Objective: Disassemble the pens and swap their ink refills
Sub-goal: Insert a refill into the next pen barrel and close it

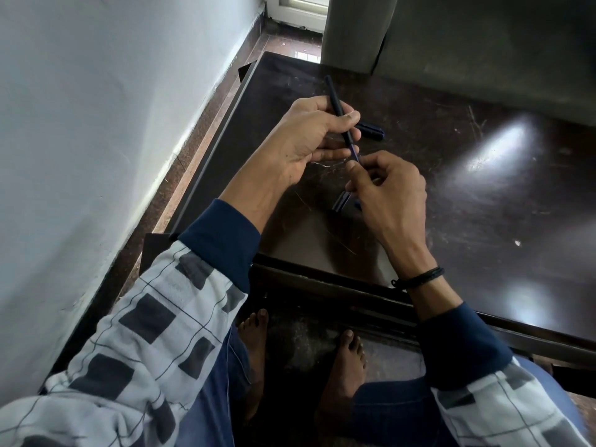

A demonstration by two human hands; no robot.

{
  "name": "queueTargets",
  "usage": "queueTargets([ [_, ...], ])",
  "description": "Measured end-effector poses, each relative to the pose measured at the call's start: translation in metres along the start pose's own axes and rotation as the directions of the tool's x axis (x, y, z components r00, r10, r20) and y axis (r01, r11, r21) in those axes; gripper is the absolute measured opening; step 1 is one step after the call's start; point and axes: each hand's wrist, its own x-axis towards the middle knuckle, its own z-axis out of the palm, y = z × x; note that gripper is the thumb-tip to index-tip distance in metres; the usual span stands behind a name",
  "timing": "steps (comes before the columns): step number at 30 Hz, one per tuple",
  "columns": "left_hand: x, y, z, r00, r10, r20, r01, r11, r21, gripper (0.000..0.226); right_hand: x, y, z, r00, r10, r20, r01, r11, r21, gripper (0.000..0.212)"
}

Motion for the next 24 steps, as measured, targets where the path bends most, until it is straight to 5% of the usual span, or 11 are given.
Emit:
queueTargets([
  [24,-0.001,-0.0008,0.0015,0.999,0.003,0.044,-0.004,1.0,0.016,0.011,0.0005,0.0007,-0.0006,1.0,-0.008,0.018,0.008,1.0,-0.006,0.01],
])
